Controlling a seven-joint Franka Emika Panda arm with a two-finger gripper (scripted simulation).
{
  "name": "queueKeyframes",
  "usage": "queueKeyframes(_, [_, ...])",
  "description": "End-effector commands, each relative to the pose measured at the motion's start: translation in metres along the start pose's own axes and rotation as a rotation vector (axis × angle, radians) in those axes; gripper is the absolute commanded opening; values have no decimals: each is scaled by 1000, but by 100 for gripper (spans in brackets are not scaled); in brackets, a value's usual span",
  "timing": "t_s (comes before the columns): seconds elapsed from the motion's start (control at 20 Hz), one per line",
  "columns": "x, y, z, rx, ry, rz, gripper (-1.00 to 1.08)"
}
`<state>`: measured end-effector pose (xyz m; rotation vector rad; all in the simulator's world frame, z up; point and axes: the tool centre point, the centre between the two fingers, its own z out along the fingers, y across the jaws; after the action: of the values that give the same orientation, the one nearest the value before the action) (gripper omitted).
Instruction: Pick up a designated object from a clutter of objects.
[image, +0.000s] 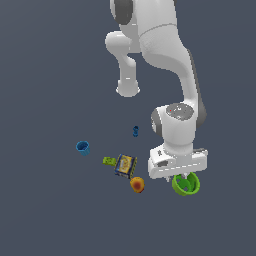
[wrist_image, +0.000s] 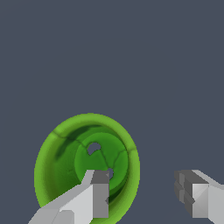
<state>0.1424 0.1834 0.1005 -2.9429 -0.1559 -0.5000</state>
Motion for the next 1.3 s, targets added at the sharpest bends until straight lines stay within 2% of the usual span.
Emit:
queueKeyframes(0.0, [1,-1,2,1,4,1,28])
queueKeyframes(0.75, [0,-1,29,1,4,0,28])
queueKeyframes(0.8, [0,-1,29,1,4,0,-100])
queueKeyframes(1.25, [0,-1,29,1,4,0,-100])
